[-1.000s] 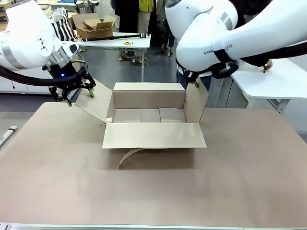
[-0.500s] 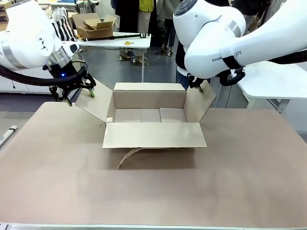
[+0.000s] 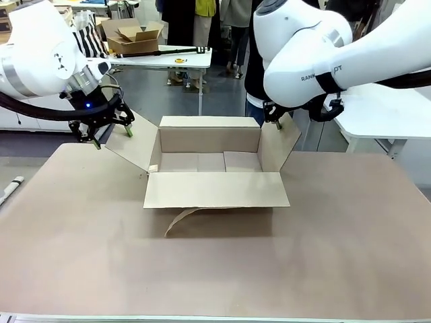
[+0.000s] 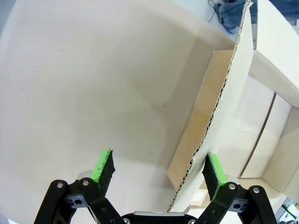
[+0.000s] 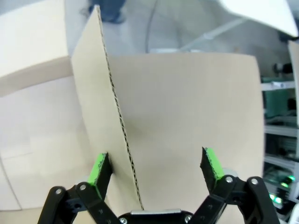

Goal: Pack the gift set into the box.
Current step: Place both hands on the side flaps of the Package Box and spread them outward.

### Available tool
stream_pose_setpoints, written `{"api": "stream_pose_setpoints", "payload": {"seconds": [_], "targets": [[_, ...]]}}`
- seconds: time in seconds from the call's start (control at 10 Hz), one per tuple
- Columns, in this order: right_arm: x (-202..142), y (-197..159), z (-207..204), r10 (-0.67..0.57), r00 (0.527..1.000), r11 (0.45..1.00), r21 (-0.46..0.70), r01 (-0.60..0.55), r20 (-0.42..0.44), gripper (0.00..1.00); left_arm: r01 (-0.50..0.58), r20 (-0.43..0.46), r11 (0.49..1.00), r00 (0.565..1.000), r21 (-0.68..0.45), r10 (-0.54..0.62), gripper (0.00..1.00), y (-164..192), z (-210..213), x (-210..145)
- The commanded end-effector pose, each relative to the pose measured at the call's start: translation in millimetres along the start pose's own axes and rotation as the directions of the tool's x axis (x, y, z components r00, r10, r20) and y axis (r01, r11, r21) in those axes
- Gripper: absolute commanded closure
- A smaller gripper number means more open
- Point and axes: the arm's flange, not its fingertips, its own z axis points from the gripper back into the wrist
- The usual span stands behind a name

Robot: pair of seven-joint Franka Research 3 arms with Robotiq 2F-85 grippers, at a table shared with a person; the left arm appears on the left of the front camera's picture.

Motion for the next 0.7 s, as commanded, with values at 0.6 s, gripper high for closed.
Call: {"api": "stream_pose_setpoints", "payload": {"seconds": [0.6], "targets": [[19.8, -63.8, -51.0, -0.032, 0.991, 0.958, 0.278, 0.068, -0.132, 0.00, -0.011, 0.015, 1.000, 1.000, 0.021, 0.011, 0.00, -0.5, 2.0, -1.4]]}}
